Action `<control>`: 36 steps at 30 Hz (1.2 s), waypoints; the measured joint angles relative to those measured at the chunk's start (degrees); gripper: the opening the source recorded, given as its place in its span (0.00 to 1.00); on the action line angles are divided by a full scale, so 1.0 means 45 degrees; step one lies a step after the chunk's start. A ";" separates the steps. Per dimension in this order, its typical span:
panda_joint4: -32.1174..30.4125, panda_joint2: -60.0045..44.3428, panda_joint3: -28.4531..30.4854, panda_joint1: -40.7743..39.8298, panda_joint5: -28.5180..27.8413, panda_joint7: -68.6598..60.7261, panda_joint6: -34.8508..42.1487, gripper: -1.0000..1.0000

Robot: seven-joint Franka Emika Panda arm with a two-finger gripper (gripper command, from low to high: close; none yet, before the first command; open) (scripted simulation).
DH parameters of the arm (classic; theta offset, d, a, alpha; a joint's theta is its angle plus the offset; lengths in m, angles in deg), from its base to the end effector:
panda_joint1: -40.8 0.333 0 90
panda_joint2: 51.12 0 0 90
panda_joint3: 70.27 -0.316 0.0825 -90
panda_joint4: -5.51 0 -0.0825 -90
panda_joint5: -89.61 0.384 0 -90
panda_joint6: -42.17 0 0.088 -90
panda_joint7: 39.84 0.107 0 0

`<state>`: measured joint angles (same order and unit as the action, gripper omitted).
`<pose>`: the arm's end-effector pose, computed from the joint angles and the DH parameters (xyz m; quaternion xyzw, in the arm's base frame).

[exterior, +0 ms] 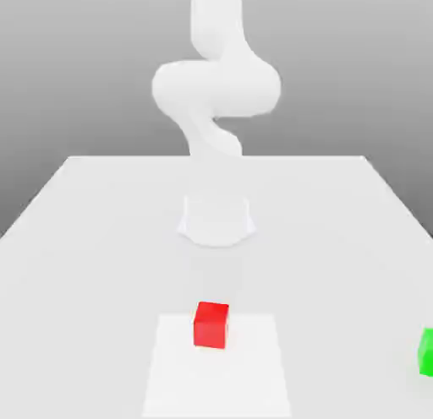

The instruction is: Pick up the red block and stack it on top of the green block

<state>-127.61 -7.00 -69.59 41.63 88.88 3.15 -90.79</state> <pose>0.3594 -0.0010 0.6905 -0.8641 0.3365 -0.3486 0.1362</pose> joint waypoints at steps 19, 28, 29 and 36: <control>-0.4038 -0.5012 0.2669 0.2347 -0.1476 -0.9068 -0.3513 0.50; -0.6483 -0.8255 0.4243 0.3652 -0.1135 -1.5553 -0.5754 0.50; -0.6708 -0.8552 0.4302 0.3727 -0.0975 -1.6227 -0.5958 0.50; -0.6601 -1.1519 0.2510 0.2922 0.2682 -1.9573 -0.8296 0.50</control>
<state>-157.31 -58.83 -58.30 54.78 100.95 -84.93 -128.12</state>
